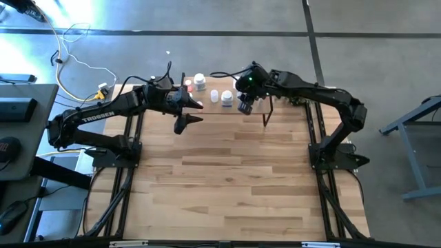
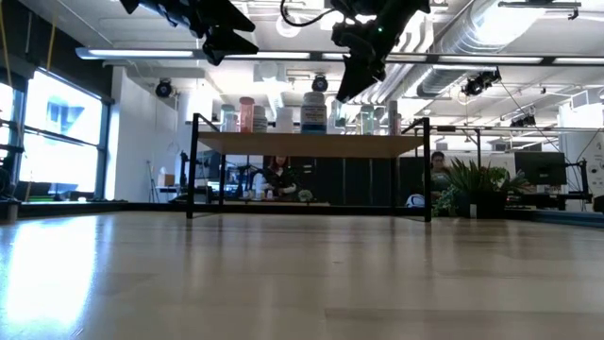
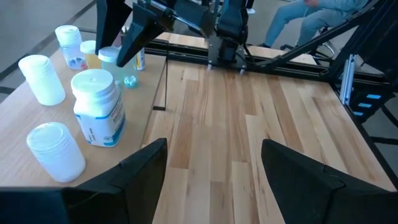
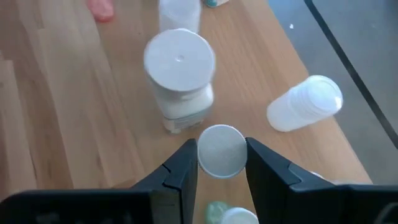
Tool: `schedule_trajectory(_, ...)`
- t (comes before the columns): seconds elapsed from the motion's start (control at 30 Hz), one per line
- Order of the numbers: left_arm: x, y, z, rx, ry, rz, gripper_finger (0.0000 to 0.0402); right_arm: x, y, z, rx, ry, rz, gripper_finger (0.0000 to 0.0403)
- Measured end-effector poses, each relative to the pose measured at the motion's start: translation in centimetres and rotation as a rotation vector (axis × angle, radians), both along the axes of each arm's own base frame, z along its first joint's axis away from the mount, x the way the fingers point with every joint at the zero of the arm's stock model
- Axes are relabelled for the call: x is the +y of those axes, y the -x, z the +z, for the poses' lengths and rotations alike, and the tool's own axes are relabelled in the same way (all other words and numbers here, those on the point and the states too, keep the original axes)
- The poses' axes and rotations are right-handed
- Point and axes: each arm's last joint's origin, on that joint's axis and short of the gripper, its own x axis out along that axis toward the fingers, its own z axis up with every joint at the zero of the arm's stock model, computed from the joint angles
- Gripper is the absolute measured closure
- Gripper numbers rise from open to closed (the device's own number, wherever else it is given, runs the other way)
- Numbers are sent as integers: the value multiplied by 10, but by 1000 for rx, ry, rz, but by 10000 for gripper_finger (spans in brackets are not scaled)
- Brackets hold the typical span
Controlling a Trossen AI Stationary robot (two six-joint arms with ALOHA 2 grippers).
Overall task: Pick and place medicine bottles onto shelf by color
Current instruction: Put the blue pill bottle on the shelf
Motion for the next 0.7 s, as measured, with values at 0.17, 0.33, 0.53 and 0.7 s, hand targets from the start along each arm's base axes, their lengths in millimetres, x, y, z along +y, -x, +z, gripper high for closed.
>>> schedule_trajectory(0.17, 0, 0, 0, 1, 0, 0, 149, 10, -3, -1, 16, -9, 35, 300)
schedule_trajectory(0.33, 0, 0, 0, 2, 1, 0, 149, 24, -6, -3, 42, -19, 75, 300)
schedule_trajectory(0.53, 0, 0, 0, 2, 1, 0, 149, 28, -6, -4, 57, -32, 80, 300)
schedule_trajectory(0.7, 0, 0, 0, 2, 1, 0, 149, 25, -12, -12, 68, -53, 47, 300)
